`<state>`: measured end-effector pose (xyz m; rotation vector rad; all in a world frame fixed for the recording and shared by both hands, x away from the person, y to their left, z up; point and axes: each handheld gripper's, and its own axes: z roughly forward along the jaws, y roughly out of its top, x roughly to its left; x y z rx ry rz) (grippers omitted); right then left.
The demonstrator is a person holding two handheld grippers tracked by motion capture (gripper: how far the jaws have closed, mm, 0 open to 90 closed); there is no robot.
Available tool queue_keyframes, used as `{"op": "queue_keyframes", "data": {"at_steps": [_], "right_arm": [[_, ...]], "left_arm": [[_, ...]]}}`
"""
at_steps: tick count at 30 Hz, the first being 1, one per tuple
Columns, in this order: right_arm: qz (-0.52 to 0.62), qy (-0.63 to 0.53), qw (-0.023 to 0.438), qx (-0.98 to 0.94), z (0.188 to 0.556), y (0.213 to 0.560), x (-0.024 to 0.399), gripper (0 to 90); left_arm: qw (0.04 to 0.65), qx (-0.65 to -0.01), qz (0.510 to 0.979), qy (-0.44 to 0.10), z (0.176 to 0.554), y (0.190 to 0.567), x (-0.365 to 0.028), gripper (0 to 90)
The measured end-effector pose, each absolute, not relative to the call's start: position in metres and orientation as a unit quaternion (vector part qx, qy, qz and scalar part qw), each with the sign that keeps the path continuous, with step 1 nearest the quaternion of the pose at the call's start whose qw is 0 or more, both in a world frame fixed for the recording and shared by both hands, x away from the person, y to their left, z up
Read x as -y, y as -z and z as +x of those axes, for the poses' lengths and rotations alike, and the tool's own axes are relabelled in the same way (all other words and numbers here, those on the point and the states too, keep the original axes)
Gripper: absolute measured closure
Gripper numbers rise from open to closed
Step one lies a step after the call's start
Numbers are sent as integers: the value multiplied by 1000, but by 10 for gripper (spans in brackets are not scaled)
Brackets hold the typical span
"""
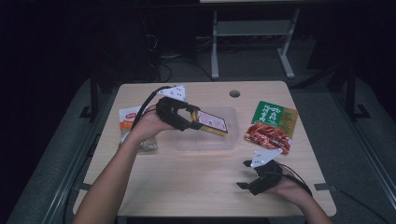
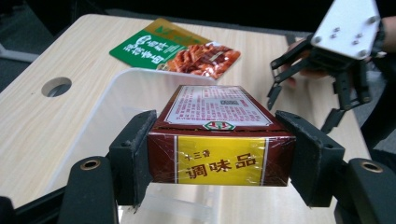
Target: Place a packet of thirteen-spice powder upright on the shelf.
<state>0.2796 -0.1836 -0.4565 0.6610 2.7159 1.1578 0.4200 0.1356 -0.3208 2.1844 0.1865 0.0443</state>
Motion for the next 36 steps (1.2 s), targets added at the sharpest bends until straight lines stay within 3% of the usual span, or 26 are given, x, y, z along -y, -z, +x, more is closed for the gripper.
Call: {"op": "queue_keyframes", "data": {"at_steps": [13,36], "right_arm": [[217,-384,60,-896,279,455,184,174],[212,-389,61,-894,277,452,187,174]], "left_arm": [[453,-68,889,-19,452,324,-113,319],[407,-75,910,-4,473,353,-81,317]]}}
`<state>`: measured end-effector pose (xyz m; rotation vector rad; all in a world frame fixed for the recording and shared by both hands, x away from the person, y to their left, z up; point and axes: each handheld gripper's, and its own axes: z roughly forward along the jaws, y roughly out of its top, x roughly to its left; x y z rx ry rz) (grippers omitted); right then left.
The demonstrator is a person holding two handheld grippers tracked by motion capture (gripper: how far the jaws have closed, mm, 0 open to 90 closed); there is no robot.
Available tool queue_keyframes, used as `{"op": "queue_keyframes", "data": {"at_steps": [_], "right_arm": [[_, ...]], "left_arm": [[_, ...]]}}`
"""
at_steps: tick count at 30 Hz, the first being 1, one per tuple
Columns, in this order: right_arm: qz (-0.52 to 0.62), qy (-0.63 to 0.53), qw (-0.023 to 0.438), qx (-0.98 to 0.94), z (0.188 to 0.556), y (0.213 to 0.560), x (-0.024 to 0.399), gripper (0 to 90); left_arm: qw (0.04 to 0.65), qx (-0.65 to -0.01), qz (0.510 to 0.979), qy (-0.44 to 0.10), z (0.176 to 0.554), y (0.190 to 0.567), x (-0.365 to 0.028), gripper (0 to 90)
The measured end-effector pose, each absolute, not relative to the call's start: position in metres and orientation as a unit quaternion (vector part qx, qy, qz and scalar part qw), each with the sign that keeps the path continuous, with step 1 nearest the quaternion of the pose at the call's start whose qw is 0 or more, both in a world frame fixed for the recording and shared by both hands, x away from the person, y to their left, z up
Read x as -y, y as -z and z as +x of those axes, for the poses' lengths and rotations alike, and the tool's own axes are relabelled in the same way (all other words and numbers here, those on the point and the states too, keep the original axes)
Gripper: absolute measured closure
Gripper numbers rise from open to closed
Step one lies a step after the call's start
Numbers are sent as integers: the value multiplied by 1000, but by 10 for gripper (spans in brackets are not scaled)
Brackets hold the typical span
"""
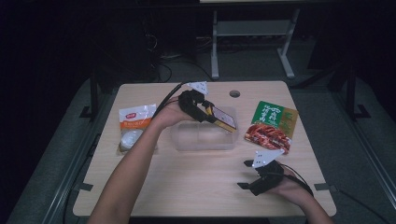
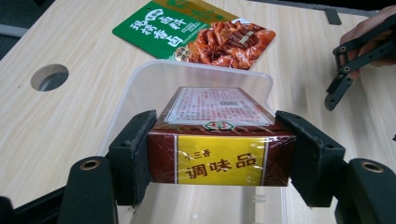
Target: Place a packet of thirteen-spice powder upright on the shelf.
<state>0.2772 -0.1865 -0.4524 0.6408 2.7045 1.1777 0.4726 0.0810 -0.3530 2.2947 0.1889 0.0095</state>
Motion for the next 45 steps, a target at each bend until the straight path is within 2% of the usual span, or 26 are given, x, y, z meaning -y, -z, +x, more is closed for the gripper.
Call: {"op": "queue_keyframes", "data": {"at_steps": [45], "right_arm": [[208,-391,53,-895,276,452,186,174]], "left_arm": [[456,-68,887,-14,477,354,-42,314]]}}
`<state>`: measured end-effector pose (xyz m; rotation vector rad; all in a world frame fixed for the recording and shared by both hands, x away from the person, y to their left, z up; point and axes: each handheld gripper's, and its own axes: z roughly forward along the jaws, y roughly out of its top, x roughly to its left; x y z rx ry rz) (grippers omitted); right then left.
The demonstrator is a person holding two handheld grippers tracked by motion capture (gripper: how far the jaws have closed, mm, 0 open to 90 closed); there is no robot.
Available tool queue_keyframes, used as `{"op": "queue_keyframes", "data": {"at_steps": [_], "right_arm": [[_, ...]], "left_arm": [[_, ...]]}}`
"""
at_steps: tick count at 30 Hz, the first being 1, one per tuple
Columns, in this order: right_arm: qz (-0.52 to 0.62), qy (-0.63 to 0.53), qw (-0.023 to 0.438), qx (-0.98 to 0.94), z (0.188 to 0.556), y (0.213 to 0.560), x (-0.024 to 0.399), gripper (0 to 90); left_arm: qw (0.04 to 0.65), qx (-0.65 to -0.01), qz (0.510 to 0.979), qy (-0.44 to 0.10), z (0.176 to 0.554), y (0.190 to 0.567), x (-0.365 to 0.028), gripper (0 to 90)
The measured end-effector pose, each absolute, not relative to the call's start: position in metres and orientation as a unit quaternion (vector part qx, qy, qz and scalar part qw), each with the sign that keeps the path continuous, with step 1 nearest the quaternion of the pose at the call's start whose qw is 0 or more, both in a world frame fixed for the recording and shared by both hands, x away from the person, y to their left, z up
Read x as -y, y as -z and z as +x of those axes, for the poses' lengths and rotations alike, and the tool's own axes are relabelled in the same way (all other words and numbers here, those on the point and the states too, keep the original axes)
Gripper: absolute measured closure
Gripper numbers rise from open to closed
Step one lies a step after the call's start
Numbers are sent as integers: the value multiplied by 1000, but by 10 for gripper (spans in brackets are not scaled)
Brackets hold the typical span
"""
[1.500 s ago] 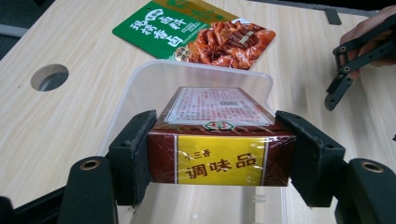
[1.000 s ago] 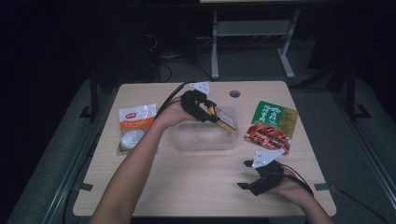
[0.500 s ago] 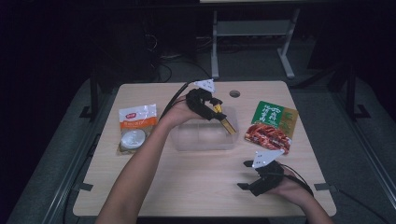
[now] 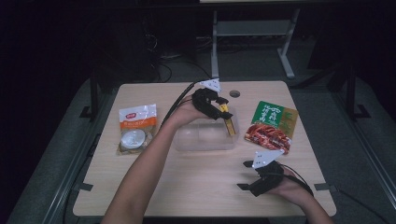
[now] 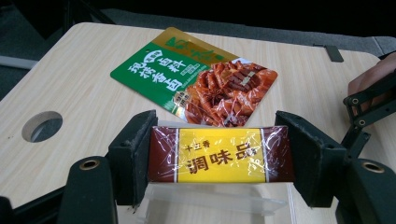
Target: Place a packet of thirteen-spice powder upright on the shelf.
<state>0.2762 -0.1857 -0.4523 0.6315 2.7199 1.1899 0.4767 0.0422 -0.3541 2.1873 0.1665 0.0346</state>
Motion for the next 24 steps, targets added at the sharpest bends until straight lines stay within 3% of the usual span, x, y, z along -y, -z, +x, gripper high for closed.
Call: {"op": "queue_keyframes", "data": {"at_steps": [24], "right_arm": [[205,-391,50,-896,277,453,186,174]], "left_arm": [[436,-54,898,16,479,379,-21,315]]}}
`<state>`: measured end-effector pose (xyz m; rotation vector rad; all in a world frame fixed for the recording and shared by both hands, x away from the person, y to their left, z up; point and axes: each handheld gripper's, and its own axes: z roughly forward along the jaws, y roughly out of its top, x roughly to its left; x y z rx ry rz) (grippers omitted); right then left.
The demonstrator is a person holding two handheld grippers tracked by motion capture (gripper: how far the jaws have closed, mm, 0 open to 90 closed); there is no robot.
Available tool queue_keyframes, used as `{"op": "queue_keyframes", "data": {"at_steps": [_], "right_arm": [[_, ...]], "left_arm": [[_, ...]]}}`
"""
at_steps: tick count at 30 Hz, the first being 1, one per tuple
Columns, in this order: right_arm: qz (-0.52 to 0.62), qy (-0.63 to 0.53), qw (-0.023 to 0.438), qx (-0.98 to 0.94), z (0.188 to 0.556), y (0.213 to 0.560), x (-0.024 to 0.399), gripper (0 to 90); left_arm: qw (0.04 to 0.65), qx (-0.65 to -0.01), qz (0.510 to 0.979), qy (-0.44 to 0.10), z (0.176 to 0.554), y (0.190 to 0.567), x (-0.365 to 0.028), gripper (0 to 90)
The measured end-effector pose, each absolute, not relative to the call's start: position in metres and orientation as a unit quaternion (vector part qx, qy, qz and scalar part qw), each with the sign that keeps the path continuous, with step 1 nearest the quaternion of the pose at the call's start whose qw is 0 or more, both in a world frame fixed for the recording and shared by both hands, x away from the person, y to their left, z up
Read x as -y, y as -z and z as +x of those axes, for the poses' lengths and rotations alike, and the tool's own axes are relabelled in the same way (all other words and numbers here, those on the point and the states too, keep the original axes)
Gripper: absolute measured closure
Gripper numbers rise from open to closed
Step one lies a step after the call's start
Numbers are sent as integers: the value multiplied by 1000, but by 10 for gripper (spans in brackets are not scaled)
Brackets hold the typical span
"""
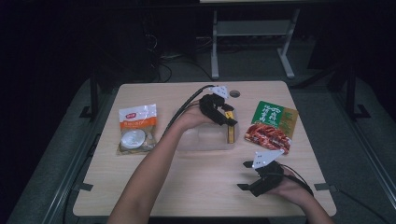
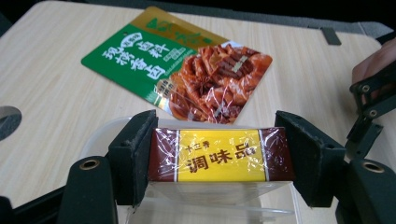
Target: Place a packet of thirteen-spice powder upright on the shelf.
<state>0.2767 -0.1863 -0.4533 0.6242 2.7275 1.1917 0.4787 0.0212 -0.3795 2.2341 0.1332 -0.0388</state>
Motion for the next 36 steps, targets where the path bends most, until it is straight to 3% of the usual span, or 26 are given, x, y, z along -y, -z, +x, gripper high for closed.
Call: {"op": "queue_keyframes", "data": {"at_steps": [7,15,36], "right_arm": [[203,-391,50,-896,277,454,186,176],[203,-388,48,-898,277,455,186,176],[207,-383,49,-899,278,455,186,176]], "left_arm": [[445,-61,893,28,481,380,-24,299],[446,-64,892,22,477,376,-24,188],[456,-81,886,11,444,348,-66,172]]}}
